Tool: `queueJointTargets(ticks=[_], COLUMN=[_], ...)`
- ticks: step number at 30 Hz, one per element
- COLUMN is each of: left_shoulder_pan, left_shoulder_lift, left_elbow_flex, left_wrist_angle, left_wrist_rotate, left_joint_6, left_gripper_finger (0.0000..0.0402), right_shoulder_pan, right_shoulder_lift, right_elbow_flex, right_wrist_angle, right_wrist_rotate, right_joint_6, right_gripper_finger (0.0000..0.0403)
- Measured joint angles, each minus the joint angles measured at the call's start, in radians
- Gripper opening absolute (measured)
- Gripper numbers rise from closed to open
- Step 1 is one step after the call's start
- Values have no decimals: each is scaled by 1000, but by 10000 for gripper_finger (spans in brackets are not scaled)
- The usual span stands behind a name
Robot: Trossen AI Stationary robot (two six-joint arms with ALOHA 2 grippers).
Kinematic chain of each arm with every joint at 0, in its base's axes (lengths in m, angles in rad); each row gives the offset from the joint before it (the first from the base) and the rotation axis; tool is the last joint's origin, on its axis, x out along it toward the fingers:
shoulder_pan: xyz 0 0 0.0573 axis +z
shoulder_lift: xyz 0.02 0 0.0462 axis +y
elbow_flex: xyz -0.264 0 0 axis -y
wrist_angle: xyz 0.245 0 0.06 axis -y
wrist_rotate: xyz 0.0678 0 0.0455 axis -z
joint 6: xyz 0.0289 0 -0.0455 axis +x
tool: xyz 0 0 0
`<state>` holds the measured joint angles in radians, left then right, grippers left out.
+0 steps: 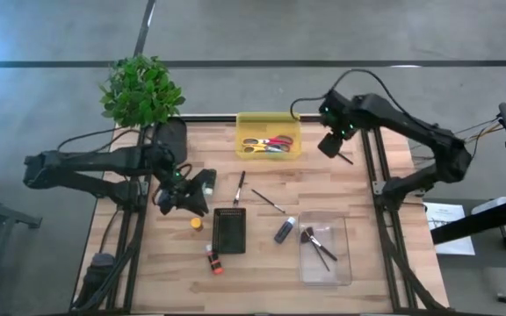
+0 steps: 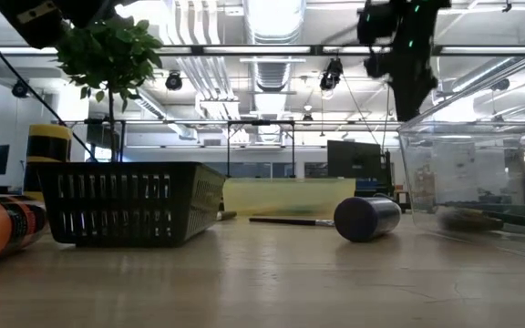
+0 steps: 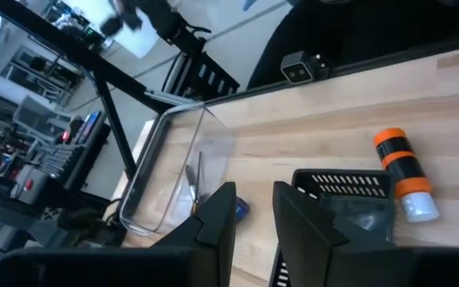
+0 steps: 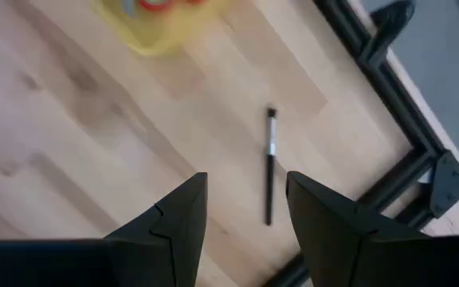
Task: Pick & Place Paint Supplies
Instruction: Put the top right eyeliner brush into the transparent bin
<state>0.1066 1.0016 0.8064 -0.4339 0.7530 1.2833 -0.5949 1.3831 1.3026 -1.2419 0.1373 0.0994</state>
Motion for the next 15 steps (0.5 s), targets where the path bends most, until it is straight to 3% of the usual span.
queueJointTargets(ticks=[8, 15], left_shoulder_pan=[14, 30], left_shoulder_lift=[-7, -7], left_elbow_flex=[-9, -9], left_wrist_angle=[2, 9], left_wrist_rotate=[-12, -22], left_joint_6=[-8, -6], left_gripper_finger=[93, 93], right_shoulder_pan=[-218, -273], right_shoulder_lift=[180, 370], right_elbow_flex=[0, -2], right_wrist_angle=[86, 109], right_wrist_rotate=[-129, -187], right_joint_6=[-165, -221], right_gripper_finger=[171, 171])
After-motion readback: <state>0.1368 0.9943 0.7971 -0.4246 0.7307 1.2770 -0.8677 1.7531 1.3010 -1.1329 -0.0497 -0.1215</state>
